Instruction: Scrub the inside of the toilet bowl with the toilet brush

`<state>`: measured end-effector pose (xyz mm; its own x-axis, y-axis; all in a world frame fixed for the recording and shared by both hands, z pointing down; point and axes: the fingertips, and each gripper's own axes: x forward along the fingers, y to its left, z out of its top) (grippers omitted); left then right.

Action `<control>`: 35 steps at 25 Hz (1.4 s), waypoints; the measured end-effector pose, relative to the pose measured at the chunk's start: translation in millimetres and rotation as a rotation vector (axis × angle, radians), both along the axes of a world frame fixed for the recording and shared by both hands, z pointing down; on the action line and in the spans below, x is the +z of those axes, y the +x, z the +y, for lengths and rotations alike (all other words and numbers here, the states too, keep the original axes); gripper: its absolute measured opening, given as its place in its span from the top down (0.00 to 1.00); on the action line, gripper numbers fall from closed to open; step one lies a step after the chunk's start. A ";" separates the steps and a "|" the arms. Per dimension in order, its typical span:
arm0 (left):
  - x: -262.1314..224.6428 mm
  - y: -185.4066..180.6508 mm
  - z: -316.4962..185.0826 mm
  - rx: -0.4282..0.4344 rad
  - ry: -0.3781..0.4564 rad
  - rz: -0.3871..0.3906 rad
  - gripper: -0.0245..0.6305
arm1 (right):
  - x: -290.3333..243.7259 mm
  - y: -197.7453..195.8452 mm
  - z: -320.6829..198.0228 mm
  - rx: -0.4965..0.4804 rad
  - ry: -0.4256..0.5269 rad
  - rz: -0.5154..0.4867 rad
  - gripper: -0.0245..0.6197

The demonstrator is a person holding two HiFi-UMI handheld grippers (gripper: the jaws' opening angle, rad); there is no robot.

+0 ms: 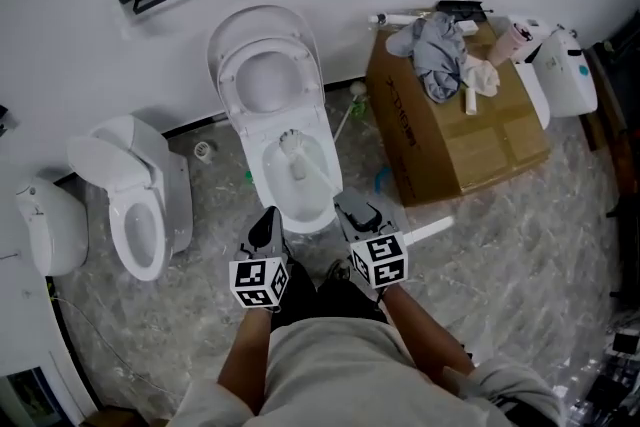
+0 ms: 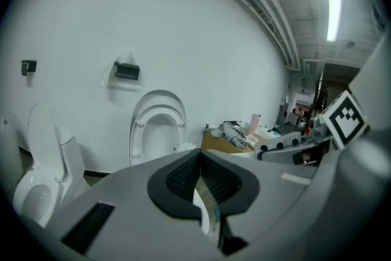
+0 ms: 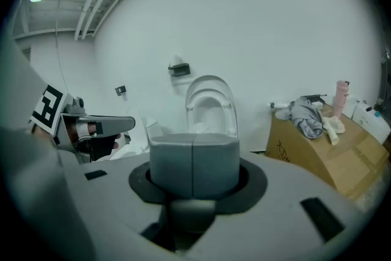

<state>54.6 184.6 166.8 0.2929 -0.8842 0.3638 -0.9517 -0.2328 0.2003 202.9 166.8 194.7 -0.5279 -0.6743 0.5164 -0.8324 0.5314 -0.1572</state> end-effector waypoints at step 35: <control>-147.2 -12.7 45.8 0.126 0.297 0.006 0.95 | -158.9 -22.6 52.9 0.084 0.305 -0.008 0.74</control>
